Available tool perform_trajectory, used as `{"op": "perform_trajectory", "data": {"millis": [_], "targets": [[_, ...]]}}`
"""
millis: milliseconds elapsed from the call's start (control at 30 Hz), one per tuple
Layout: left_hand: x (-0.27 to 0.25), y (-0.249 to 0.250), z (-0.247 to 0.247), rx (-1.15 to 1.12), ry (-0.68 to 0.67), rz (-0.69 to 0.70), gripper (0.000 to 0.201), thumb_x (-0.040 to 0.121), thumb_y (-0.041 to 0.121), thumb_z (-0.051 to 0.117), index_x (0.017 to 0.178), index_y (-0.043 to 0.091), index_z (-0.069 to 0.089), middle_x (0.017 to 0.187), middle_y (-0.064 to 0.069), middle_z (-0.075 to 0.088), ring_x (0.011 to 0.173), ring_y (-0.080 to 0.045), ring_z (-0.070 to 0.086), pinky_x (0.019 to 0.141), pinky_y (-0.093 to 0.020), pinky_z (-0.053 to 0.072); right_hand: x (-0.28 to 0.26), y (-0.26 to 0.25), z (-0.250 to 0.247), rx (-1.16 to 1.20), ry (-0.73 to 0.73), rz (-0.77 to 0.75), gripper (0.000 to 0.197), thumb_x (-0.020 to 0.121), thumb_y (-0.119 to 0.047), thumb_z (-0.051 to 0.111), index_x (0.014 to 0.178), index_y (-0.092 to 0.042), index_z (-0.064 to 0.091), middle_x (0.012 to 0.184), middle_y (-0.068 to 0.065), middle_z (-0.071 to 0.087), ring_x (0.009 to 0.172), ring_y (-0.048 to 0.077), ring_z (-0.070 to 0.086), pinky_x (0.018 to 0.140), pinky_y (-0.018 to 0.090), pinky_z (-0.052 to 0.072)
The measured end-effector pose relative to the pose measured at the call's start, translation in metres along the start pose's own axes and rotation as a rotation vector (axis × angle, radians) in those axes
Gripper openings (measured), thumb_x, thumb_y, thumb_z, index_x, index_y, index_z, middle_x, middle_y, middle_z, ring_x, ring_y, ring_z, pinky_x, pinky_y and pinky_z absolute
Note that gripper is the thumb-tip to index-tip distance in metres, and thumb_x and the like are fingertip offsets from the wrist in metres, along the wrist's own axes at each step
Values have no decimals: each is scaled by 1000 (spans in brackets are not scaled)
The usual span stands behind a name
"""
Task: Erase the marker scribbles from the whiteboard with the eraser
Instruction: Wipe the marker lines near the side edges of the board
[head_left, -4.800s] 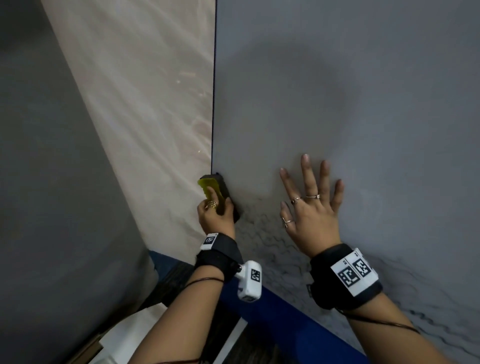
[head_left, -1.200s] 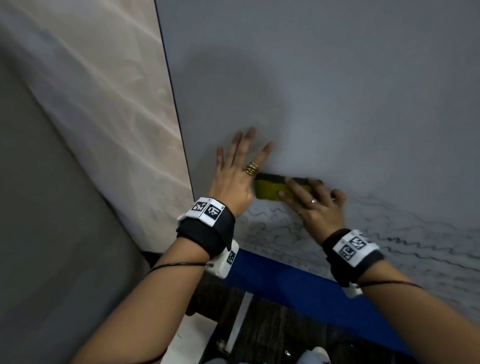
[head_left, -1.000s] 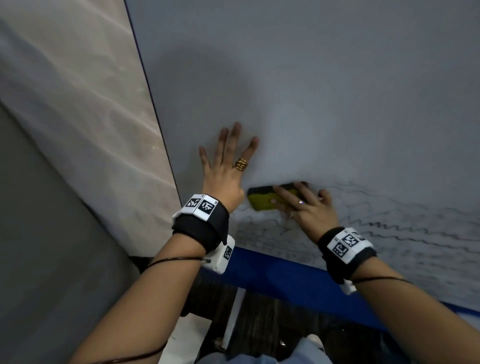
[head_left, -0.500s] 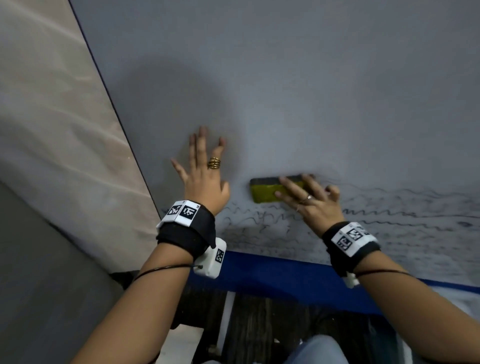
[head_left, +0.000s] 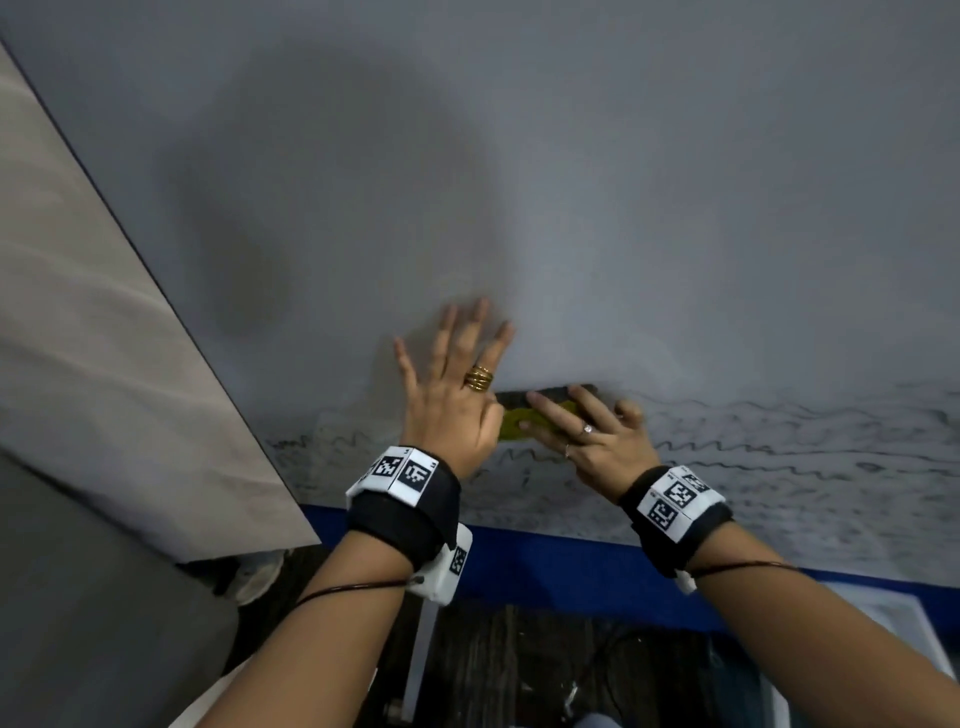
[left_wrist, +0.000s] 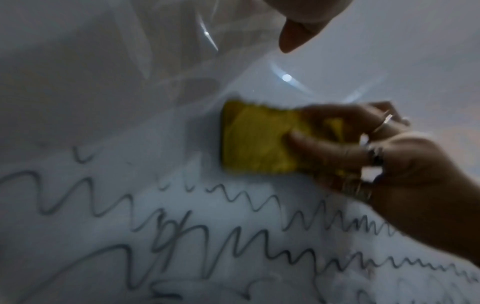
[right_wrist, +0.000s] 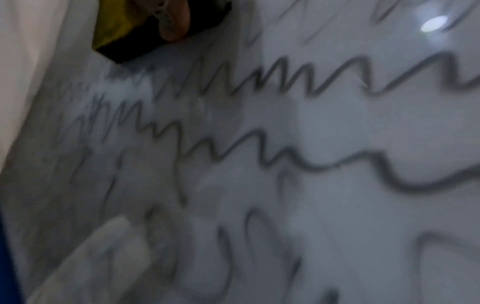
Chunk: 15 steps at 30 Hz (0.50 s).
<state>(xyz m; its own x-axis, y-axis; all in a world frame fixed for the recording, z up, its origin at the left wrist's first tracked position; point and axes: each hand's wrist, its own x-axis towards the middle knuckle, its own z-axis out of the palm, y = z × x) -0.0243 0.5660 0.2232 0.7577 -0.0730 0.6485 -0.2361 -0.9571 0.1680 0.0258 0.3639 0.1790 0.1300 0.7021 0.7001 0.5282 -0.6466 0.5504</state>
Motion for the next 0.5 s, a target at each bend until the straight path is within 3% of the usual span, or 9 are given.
{"op": "perform_trajectory", "data": {"millis": [100,167,267,333,433,500], "targets": [[0,3,5,1,9,-35,81,67,23,40,145,30,21,157,14,-5,145,-15,-4,106,-69,-3,16,34,-15,2,174,187,46,88,-12,39,122,-38,55,130,-7,48,111,23,47,92,38,20],[1,5,7,2,9,-50,81,67,23,40,145,29,21,156,16,-12,145,-14,-6,105,-70,-3,16,41,-15,8,191,241,49,81,-14,40,121,-38,55,127,-6,49,110,23,46,91,39,21],[1,11,9,0,7,-70,81,67,22,40,145,29,21,156,16,-13,145,-14,-8,104,-71,-7,-11,19,1,54,35,151,53,74,-17,48,122,-39,53,128,-7,48,107,25,47,84,37,28],[1,16,9,15,3,-88,82,67,22,40,146,27,20,155,17,-17,145,-16,-7,104,-70,-8,-30,1,10,64,-58,68,47,83,-16,44,123,-39,52,128,-6,46,107,25,48,79,36,29],[2,22,8,13,24,-117,81,68,23,40,146,27,18,156,13,-14,145,-18,-4,105,-68,-8,-28,10,4,55,-20,59,42,94,-15,41,119,-41,61,126,-7,48,106,23,50,78,35,29],[3,28,3,-70,99,-124,78,70,22,43,144,25,20,157,7,0,144,-22,6,109,-63,-3,-21,34,-12,31,69,141,43,92,-12,41,117,-40,62,124,-9,51,105,21,51,81,35,26]]}}
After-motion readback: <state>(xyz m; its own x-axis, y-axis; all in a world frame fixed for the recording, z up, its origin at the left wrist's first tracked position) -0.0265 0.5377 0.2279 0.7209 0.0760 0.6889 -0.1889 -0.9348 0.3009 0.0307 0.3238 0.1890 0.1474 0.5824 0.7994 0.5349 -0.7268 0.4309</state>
